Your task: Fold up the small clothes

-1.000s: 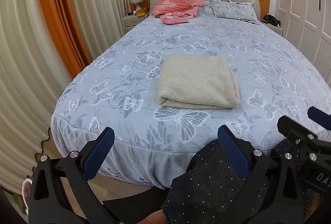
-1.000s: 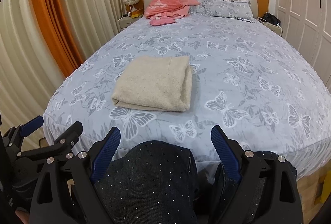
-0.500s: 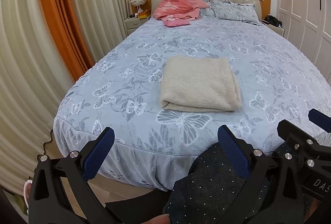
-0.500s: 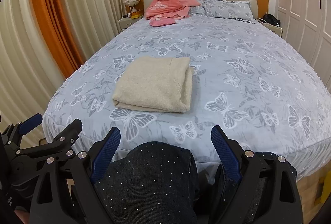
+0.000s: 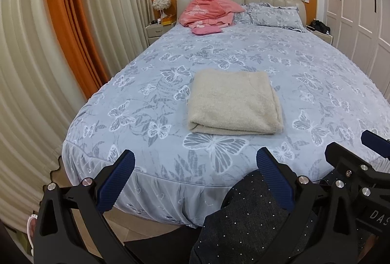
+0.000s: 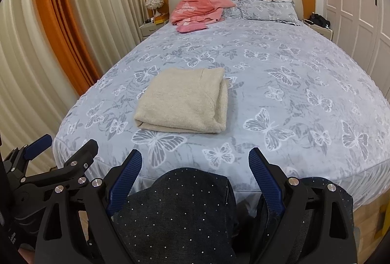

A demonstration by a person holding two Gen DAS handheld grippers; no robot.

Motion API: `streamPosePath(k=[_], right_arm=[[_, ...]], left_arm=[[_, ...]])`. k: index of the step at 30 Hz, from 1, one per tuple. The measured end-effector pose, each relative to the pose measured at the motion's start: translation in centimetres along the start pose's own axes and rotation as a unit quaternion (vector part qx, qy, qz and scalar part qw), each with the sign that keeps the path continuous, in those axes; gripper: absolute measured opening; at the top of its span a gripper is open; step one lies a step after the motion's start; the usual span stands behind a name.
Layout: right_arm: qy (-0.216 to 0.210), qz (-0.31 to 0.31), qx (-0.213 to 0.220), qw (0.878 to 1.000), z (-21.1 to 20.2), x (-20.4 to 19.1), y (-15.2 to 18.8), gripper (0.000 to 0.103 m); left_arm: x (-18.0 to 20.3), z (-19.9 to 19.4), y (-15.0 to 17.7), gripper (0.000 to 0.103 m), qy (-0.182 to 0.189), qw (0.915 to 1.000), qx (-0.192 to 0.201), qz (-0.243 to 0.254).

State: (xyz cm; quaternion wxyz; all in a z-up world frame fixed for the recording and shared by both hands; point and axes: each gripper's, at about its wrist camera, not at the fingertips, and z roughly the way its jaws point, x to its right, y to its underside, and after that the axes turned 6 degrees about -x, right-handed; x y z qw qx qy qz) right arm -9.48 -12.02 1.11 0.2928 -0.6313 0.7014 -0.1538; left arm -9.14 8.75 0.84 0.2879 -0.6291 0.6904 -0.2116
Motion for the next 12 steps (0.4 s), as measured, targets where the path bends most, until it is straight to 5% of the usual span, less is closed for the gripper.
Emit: streamPosePath(k=[12], right_arm=[[0.005, 0.002, 0.004, 1.000, -0.07, -0.13, 0.02, 0.087]], left_arm=[[0.29, -0.71, 0.02, 0.096, -0.018, 0.9998, 0.013, 0.001]])
